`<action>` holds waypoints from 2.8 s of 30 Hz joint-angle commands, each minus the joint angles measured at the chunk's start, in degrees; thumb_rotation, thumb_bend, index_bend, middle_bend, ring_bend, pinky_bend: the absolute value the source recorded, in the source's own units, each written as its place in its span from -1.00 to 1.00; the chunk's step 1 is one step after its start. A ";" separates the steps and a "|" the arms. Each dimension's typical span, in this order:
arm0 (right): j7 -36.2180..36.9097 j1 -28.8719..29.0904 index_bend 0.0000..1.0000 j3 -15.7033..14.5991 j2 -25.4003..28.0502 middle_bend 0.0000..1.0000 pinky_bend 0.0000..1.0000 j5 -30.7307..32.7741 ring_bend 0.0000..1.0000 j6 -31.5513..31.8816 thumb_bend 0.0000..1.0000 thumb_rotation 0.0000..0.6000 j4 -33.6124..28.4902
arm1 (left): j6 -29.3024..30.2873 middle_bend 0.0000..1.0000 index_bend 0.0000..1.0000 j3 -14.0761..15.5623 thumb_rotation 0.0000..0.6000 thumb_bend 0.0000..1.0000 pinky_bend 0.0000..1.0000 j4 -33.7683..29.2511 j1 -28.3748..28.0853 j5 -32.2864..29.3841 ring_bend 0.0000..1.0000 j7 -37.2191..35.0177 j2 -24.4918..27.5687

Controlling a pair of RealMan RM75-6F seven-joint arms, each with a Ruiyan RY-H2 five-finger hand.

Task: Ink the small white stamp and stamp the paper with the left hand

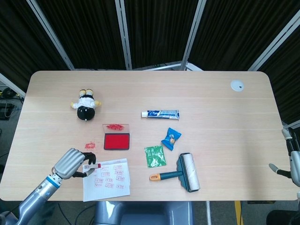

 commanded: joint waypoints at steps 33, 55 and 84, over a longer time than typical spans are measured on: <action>-1.04 0.69 -1.00 -0.03 -0.58 -1.00 -1.00 1.01 -1.00 -1.62 -1.00 1.00 0.51 | -20.04 0.02 0.13 -9.17 1.00 -0.27 0.63 21.05 -5.74 -19.97 0.50 2.22 -12.67; -1.35 0.77 -1.00 -0.01 -0.67 -1.00 -1.00 1.12 -1.00 -1.63 -1.00 1.00 0.43 | -19.66 -0.16 -0.08 -8.95 1.00 -0.36 0.63 22.52 -5.38 -19.41 0.50 4.39 -13.67; 0.92 -0.23 -1.00 -0.51 0.85 -1.00 -1.00 -1.15 -1.00 0.56 -1.00 1.00 -1.15 | -6.21 -0.88 -0.90 -9.78 1.00 -0.99 0.45 6.50 0.70 -17.52 0.27 8.51 -1.55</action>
